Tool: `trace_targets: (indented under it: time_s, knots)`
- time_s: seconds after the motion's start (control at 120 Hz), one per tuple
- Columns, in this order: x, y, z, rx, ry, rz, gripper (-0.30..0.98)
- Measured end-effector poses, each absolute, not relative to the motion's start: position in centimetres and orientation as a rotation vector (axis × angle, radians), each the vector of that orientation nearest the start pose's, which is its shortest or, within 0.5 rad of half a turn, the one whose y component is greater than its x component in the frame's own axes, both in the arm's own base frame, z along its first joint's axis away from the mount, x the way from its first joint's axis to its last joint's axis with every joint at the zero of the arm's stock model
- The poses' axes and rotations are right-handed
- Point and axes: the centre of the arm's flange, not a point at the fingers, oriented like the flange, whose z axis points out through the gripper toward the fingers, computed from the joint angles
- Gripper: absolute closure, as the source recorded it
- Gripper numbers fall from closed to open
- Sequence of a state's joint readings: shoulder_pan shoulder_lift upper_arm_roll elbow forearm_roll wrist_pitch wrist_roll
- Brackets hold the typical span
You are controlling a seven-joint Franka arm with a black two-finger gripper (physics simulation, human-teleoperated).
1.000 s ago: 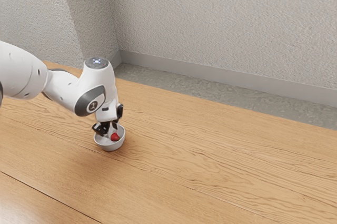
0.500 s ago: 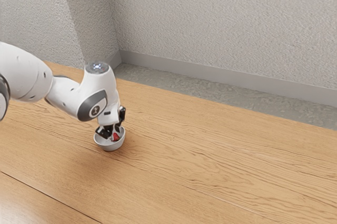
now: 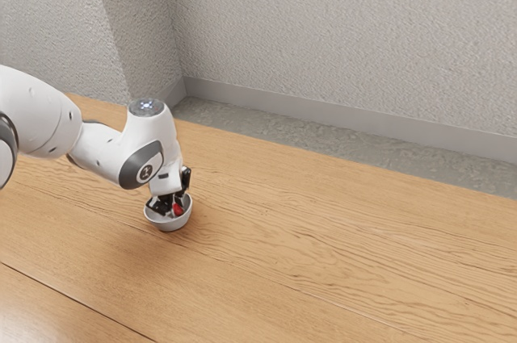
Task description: Take strawberry from the bowl
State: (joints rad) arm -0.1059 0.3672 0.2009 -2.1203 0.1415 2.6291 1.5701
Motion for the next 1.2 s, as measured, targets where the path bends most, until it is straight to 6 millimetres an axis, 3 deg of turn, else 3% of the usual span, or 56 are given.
trace_targets:
  time_s: [0.2, 0.333, 0.417, 0.483, 0.567, 0.675, 0.8, 0.833, 1.008, 1.1, 1.142, 1.167, 1.2]
  knots:
    - [59.1, 4.7, 26.5, -2.033, 2.103, -0.016, 0.63]
    - [58.9, 5.0, 29.7, -2.042, 2.08, -0.045, 0.65]
    - [58.5, 4.6, 33.1, -2.036, 2.068, -0.079, 0.66]
    - [58.5, 1.8, 34.8, -1.993, 2.108, -0.1, 0.66]
    - [58.9, -4.2, 35.2, -1.906, 2.204, -0.125, 0.67]
    - [60.1, -10.1, 32.5, -1.858, 2.303, -0.128, 0.66]
    - [60.9, -14.0, 31.0, -1.85, 2.345, -0.183, 0.66]
    - [61.1, -14.4, 30.9, -1.859, 2.342, -0.198, 0.65]
    - [61.3, -14.4, 30.2, -1.931, 2.31, -0.223, 0.3]
    - [61.3, -14.6, 31.1, -1.996, 2.264, -0.26, 0.2]
    - [60.5, -16.5, 32.4, -2.032, 2.27, -0.282, 0.16]
    - [60.2, -15.3, 33.9, -2.117, 2.218, -0.278, 0.14]
    - [59.7, -13.1, 38.0, -2.198, 2.125, -0.276, 0.12]
